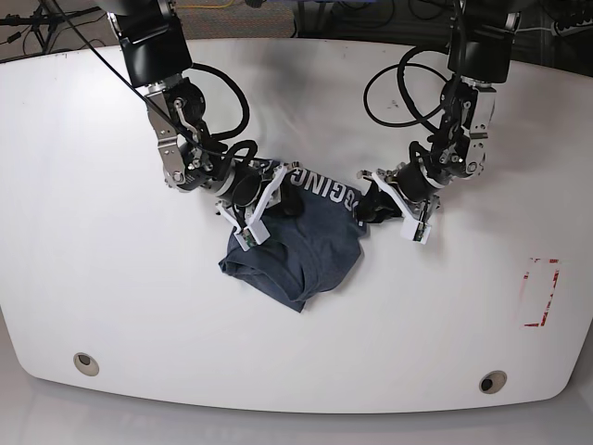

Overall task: Fold the T-shirt properly
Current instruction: 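Grasp the lettered edge with both grippers and fold it over, then press the folded bundle's sides down with both grippers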

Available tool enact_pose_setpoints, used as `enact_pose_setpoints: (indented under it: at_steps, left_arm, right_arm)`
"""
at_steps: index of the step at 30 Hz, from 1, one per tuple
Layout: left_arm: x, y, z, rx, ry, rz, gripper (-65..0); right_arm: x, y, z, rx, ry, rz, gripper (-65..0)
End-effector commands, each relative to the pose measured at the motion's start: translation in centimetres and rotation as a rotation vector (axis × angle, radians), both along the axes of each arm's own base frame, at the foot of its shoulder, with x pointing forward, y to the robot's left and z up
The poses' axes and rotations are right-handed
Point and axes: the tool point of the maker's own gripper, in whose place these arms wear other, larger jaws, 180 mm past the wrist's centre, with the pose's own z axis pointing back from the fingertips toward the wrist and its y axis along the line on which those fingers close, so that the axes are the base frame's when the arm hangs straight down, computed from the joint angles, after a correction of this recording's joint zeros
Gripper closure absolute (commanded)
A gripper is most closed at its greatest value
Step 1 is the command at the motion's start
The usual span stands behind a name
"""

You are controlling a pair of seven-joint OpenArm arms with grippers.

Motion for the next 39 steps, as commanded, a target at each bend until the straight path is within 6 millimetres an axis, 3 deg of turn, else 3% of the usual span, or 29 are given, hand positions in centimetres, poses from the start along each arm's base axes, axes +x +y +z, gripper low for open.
enact_pose_setpoints:
  at_steps: [1, 4, 12, 24, 32, 39]
  left_arm:
    - [1.4, -0.1, 2.9, -0.023, -0.087, -0.006, -7.8]
    - [0.9, 0.0, 3.4, 0.000, -0.091, -0.026, -7.8]
    - [0.4, 2.6, 4.7, 0.102, -0.117, -0.063, -7.6]
    - [1.4, 6.3, 5.9, 0.194, -0.149, -0.056, -8.1]
    - [0.3, 3.9, 8.2, 0.191, -0.203, -0.117, -10.0]
    - [-0.2, -1.1, 11.0, 0.109, -0.257, -0.162, -19.7]
  right_arm:
    - [1.1, -0.4, 1.3, 0.008, -0.043, -0.004, -7.3]
    - [1.2, -1.1, 1.1, -0.008, -0.043, -0.007, -7.3]
    - [1.4, -2.1, 1.0, -0.032, -0.047, -0.009, -7.3]
    - [1.4, -2.4, 1.1, -0.042, -0.050, -0.004, -7.3]
    - [1.3, -1.3, 3.7, -0.024, -0.115, 0.026, -7.3]
    - [1.2, -0.2, 7.0, -0.013, -0.195, 0.058, -7.3]
